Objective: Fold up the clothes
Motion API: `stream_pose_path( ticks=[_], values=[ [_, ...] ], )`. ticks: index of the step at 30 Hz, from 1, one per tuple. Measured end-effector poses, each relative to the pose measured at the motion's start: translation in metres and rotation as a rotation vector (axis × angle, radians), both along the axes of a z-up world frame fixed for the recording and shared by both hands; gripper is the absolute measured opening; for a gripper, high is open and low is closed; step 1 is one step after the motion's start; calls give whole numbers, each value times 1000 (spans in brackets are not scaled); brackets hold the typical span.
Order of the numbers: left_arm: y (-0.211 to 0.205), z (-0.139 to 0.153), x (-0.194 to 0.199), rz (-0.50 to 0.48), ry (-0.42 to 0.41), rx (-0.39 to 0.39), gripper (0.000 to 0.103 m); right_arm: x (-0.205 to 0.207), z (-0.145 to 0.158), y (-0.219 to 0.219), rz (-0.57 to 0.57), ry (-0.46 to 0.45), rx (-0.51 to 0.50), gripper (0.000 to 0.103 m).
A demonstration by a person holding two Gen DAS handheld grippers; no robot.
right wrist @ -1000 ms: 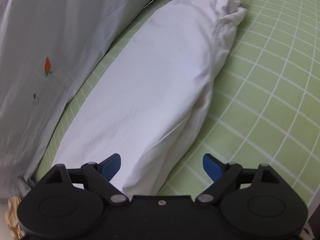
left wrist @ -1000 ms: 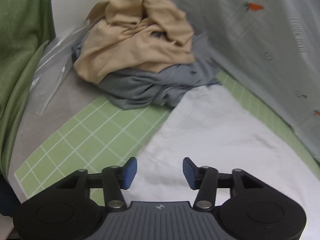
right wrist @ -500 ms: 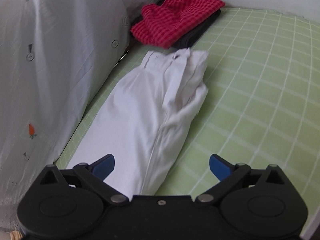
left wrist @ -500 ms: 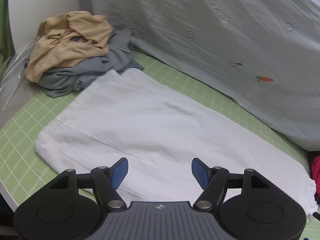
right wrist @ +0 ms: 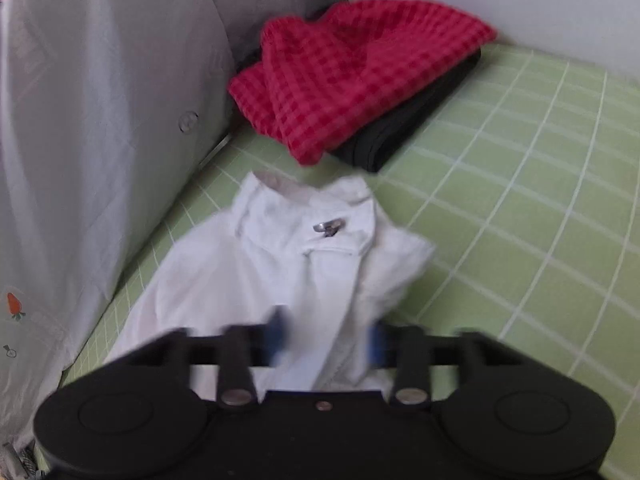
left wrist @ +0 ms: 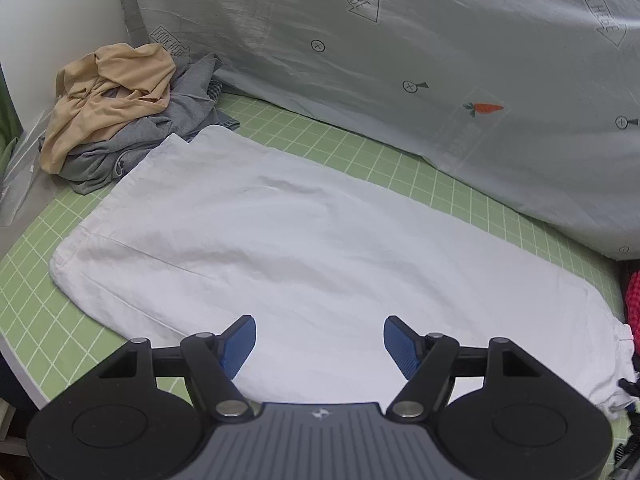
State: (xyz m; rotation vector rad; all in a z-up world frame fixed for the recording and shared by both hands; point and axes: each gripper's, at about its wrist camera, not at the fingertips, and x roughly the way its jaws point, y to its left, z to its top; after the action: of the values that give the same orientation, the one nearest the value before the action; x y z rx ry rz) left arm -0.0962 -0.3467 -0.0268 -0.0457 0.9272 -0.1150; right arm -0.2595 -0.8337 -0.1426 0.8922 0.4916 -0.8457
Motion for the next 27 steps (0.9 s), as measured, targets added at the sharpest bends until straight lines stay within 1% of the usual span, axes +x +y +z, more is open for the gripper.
stream_pose_path(
  ticks=[1, 3, 4, 5, 6, 7, 8, 9, 10, 12, 13, 15, 17, 18, 20, 23, 25, 26, 27],
  values=[
    [0, 1, -1, 10, -4, 2, 72, -9, 9, 4, 6, -9, -35, 18],
    [3, 5, -3, 32, -15, 0, 72, -25, 26, 14, -9, 33, -122, 16],
    [5, 6, -4, 41, -19, -2, 72, -30, 27, 18, -13, 81, -160, 16],
    [8, 6, -5, 48, -20, -5, 72, -33, 24, 19, -10, 148, -192, 17],
    [11, 5, -5, 52, -17, -6, 72, -34, 20, 19, -3, 196, -205, 22],
    [14, 3, -4, 54, -12, -6, 72, -34, 17, 18, 7, 225, -201, 24],
    [18, 2, -4, 62, -10, -8, 72, -35, 14, 18, 17, 254, -197, 31],
    [23, 0, -4, 72, -9, -11, 72, -35, 12, 17, 27, 283, -194, 41],
    [28, 0, -4, 77, -9, -20, 72, -34, 13, 19, 37, 299, -206, 49],
    [39, 0, -4, 75, -8, -40, 72, -30, 27, 35, 58, 321, -285, 92],
    [45, 1, -3, 72, -9, -44, 72, -26, 33, 46, 70, 337, -333, 96],
    [57, 2, 3, 68, -12, -45, 72, -17, 44, 68, 112, 365, -407, 96],
    [70, 4, 10, 64, -15, -53, 72, -6, 52, 93, 171, 371, -442, 97],
    [77, 5, 16, 64, -16, -58, 72, 0, 56, 105, 194, 364, -450, 99],
    [91, 7, 30, 63, -16, -69, 72, 12, 60, 128, 236, 347, -452, 100],
    [109, 10, 54, 58, -24, -65, 72, 38, 60, 161, 281, 335, -443, 100],
    [120, 10, 71, 42, -34, -55, 74, 59, 61, 181, 307, 329, -441, 100],
    [126, 10, 80, 33, -38, -49, 77, 70, 60, 192, 320, 323, -439, 100],
    [131, 10, 89, 24, -43, -43, 78, 82, 59, 201, 333, 315, -438, 100]
  ],
)
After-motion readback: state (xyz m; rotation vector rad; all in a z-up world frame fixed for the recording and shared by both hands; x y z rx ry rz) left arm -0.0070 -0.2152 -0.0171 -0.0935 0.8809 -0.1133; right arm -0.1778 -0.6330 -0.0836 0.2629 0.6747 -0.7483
